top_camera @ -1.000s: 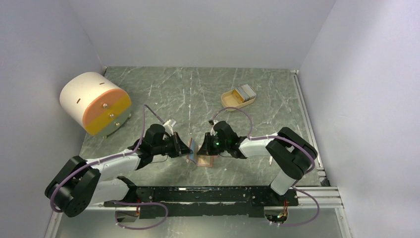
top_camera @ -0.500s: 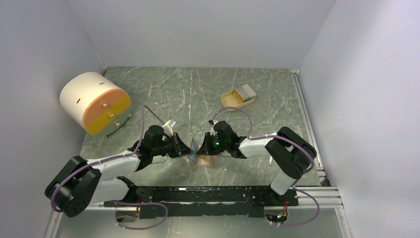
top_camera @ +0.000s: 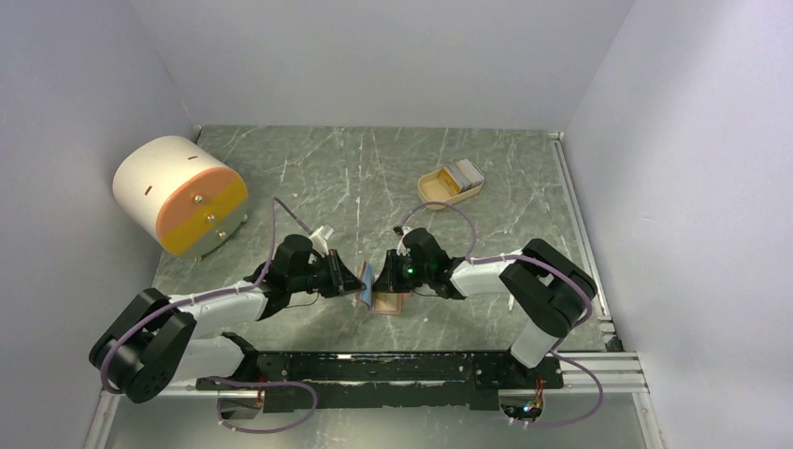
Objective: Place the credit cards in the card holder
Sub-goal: Insert the credit card into the card holder.
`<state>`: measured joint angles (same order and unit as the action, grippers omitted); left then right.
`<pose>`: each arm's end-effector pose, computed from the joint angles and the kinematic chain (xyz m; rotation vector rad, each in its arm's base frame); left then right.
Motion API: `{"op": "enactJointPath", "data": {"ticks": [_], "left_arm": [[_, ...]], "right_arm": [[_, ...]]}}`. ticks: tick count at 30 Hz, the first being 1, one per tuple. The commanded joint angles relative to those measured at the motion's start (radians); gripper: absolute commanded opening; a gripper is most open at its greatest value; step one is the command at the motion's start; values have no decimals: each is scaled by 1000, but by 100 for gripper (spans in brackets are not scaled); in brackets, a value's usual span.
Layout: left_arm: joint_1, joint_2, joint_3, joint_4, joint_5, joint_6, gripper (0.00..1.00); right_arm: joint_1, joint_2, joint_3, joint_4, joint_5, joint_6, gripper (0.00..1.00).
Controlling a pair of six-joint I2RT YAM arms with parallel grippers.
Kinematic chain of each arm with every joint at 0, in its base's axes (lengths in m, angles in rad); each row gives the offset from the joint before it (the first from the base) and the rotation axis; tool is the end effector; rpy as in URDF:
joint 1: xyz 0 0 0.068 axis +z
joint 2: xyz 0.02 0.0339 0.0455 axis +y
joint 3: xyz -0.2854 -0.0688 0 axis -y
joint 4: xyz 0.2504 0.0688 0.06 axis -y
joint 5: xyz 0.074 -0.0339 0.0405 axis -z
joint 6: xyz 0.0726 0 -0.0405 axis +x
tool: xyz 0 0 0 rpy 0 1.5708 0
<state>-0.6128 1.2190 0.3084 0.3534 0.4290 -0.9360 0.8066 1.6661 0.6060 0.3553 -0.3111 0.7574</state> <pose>0.1801 -0.1636 0.1464 -0.0987 2.3919 -1.2928 0.2129 0.2543 0.1158 -0.2440 2.5082 1.0984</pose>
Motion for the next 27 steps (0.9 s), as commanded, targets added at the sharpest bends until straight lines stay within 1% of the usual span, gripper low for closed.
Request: {"op": "enactJointPath", "data": {"ticks": [1, 6, 8, 15, 23, 25, 27], "left_arm": [[-10, 39, 44, -76, -37, 25, 16], [-23, 60, 69, -117, -57, 37, 22], [-28, 60, 77, -126, -67, 42, 22], [-38, 79, 91, -169, -112, 56, 19], [-41, 87, 95, -185, -130, 60, 18], [-42, 82, 95, -185, -131, 63, 17], [-44, 86, 94, -179, -130, 63, 17]], "right_arm": [[2, 28, -13, -34, 27, -19, 17], [2, 26, -13, -40, 33, -23, 19], [2, 17, -12, -53, 44, -28, 20], [3, -53, -8, -136, 103, -28, 29], [-2, -191, -11, -254, 212, -36, 34], [-2, -234, -23, -252, 216, -35, 36], [-3, -240, -27, -240, 210, -35, 38]]}}
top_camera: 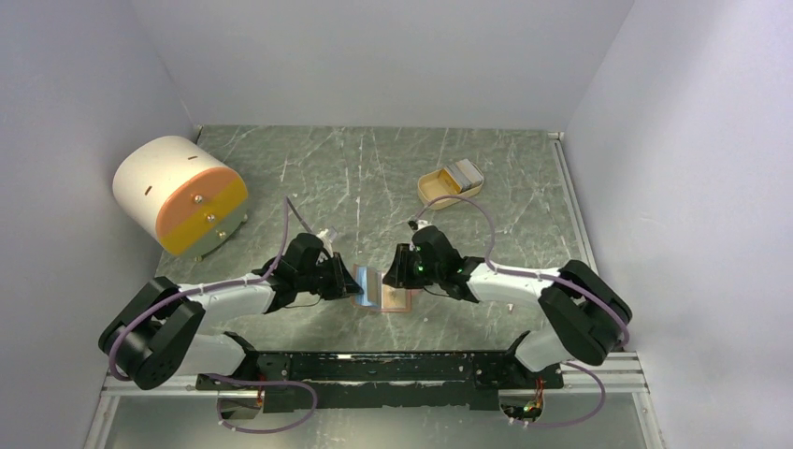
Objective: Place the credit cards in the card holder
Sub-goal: Insert the credit card into the card holder.
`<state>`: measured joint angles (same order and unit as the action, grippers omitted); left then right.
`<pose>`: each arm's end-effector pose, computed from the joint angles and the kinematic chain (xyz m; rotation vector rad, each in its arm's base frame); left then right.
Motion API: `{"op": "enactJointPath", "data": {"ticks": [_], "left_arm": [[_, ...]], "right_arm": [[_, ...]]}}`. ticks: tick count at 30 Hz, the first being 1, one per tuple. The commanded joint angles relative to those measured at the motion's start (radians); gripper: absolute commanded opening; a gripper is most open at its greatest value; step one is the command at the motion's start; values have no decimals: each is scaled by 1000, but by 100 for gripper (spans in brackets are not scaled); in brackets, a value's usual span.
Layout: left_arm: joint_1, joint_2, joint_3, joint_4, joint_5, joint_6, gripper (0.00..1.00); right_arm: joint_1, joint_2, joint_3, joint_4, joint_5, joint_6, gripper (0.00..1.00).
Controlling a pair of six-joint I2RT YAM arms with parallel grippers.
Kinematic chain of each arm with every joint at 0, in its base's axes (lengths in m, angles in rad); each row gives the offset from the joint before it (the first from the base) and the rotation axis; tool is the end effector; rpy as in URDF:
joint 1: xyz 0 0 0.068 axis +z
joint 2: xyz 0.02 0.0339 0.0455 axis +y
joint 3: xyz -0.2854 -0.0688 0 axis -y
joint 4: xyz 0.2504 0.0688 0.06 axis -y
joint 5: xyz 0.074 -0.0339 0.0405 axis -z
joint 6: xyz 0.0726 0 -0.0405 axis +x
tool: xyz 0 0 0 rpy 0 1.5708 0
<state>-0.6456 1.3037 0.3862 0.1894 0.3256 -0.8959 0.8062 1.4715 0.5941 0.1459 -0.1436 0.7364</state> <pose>0.1866 -0.1696 0.1314 -0.1313 2.5390 -1.0905 0.2046 0.2283 0.1458 -0.1664 2.4813 0.9012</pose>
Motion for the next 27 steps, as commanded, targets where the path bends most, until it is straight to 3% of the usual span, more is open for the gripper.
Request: {"op": "enactJointPath", "data": {"ticks": [1, 11, 27], "left_arm": [[-10, 4, 14, -7, -24, 21, 17], [-12, -2, 28, 37, 12, 10, 20], [-13, 27, 34, 99, 39, 7, 24]], "right_arm": [[-2, -36, -12, -31, 42, -17, 38], [0, 84, -6, 63, -11, -21, 25], [9, 131, -10, 110, -52, -13, 24]]}}
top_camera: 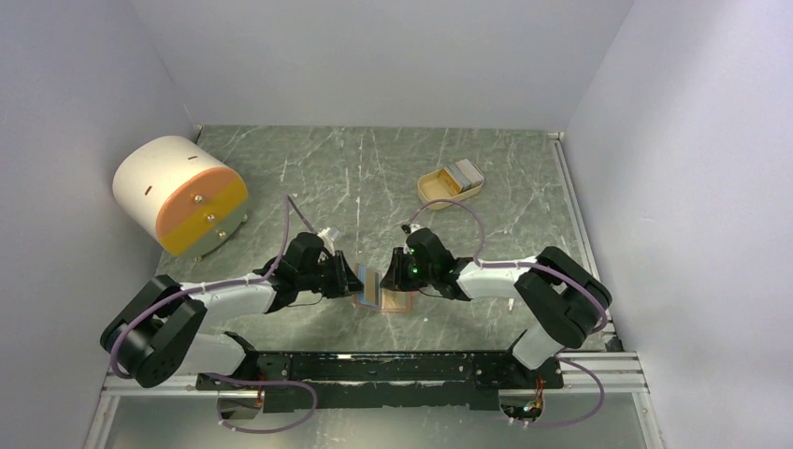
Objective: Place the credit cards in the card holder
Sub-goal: Insert the credit card into the card holder.
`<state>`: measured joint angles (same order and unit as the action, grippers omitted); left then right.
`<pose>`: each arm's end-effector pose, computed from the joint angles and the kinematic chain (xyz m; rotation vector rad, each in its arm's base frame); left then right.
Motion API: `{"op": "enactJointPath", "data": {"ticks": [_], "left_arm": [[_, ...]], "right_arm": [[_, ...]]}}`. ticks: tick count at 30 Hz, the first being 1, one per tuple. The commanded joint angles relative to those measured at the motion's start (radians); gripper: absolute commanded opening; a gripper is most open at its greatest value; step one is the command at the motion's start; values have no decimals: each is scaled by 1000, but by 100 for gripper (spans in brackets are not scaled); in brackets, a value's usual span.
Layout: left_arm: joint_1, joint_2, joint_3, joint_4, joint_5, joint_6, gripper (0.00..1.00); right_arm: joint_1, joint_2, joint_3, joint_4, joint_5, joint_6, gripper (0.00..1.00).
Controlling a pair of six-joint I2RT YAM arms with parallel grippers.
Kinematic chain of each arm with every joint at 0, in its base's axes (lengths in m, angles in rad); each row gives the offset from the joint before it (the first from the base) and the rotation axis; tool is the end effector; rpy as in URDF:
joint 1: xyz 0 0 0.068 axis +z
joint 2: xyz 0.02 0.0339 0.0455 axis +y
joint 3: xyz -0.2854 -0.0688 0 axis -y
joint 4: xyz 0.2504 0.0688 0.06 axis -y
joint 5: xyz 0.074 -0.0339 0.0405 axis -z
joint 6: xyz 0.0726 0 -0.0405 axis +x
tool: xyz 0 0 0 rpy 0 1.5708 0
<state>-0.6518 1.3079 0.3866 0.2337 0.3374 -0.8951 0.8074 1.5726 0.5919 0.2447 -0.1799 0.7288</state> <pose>0.1883 -0.1739 0.1355 -0.1035 2.5034 -1.1292 0.2101 0.2384 0.1266 -0.1982 2.4946 0.9326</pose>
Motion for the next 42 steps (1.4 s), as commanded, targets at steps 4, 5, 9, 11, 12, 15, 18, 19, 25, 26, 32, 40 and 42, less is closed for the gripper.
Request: {"op": "enactJointPath", "data": {"ticks": [4, 5, 9, 11, 12, 15, 18, 19, 25, 26, 32, 40, 42], "left_arm": [[-9, 51, 44, 73, 43, 8, 24], [-9, 58, 51, 70, 45, 11, 24], [-17, 56, 62, 65, 45, 11, 24], [-20, 41, 63, 61, 42, 10, 23], [-22, 34, 64, 58, 41, 12, 23], [-32, 16, 71, 45, 35, 16, 19], [-44, -1, 72, 27, 31, 16, 10], [-49, -2, 75, 3, 12, 15, 9], [-95, -2, 167, -210, -106, 39, 9], [-104, -7, 183, -240, -129, 39, 9], [-125, 2, 246, -403, -248, 54, 9], [-127, -1, 304, -534, -328, 55, 9], [-126, 16, 321, -569, -348, 49, 9]], "right_arm": [[13, 46, -3, 17, -20, -4, 24], [13, 46, -2, 17, -19, -4, 24], [13, 43, 5, 2, -12, -14, 25], [14, 51, 7, 4, -20, -15, 25], [16, 56, 7, 9, -23, -15, 25], [26, 75, 12, 26, -38, -10, 25], [43, 81, 34, 15, -37, -13, 25], [45, 77, 39, 9, -32, -16, 25], [44, 45, 49, -51, 3, -42, 28], [42, 39, 49, -63, 8, -47, 28], [10, -11, 20, -88, -4, -74, 29], [-35, -54, -26, -84, -30, -90, 25], [-40, -43, -31, -74, -43, -88, 24]]}}
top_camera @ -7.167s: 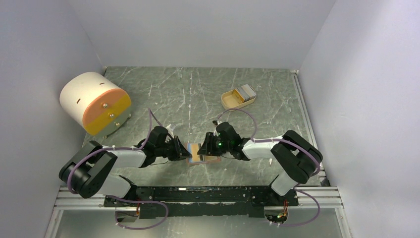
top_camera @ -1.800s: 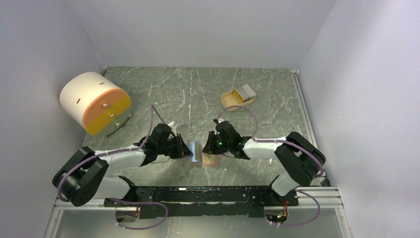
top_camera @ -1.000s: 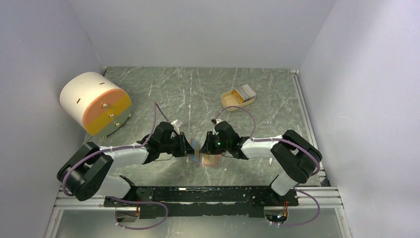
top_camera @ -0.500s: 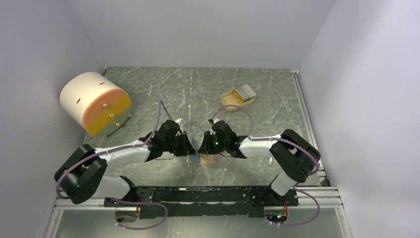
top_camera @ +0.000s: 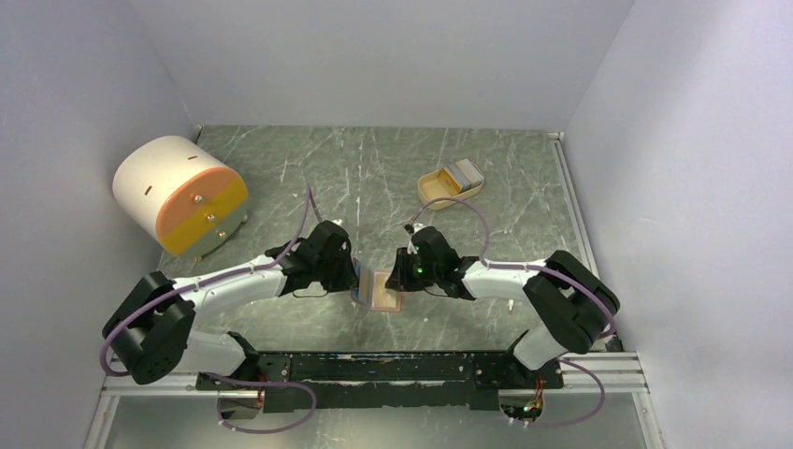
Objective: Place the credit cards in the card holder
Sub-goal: Insert the credit card into the card holder.
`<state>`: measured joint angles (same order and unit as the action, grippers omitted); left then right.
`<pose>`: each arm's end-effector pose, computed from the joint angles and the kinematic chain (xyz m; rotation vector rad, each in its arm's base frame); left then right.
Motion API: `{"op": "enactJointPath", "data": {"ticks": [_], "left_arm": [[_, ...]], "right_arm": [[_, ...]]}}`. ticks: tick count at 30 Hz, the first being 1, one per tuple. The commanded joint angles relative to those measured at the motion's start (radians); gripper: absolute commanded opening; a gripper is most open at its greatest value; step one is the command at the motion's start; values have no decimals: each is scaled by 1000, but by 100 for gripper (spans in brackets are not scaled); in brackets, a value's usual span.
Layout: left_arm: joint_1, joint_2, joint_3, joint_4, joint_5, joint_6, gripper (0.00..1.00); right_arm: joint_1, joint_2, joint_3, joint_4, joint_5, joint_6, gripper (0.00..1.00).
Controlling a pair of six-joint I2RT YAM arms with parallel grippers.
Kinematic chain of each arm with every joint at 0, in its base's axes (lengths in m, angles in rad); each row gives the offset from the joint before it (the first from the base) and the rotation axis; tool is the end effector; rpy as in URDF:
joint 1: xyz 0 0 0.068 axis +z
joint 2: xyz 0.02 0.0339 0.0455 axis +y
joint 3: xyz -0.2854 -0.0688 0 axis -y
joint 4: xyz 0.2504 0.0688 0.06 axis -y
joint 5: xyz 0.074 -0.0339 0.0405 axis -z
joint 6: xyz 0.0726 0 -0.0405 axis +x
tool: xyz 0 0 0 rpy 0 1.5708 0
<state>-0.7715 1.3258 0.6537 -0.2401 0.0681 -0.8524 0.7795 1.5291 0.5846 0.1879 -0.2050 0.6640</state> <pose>0.1928 -0.1944 0.1656 -0.0762 2.6441 -0.7179 0.2094 0.2277 0.1314 -0.2558 2.4978 0.9083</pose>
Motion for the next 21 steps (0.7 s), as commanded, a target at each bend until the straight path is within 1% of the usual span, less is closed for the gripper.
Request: {"op": "enactJointPath", "data": {"ticks": [1, 3, 5, 8, 10, 15, 18, 21], "left_arm": [[-6, 9, 59, -101, -80, 5, 9], [-8, 18, 57, -70, -52, 6, 9], [-12, 8, 28, 24, 15, 7, 9], [-12, 8, -32, 216, 149, -9, 9], [-14, 38, -42, 275, 195, -12, 9], [-14, 101, -31, 309, 229, 0, 9], [-11, 135, -6, 233, 190, -4, 9], [-10, 120, -7, 189, 153, -12, 9]], "right_arm": [[-12, 4, -28, -7, -20, -21, 24], [-12, 16, -36, 16, -33, -14, 23], [-11, 33, -36, 31, -39, -11, 23], [-11, 55, -40, 50, -35, -8, 23], [-12, 72, -43, 66, -31, -8, 23], [-11, 88, -39, 75, -29, -9, 23], [-14, 73, -29, 41, 5, -17, 23], [-30, 37, -6, -29, 49, -37, 25]]}}
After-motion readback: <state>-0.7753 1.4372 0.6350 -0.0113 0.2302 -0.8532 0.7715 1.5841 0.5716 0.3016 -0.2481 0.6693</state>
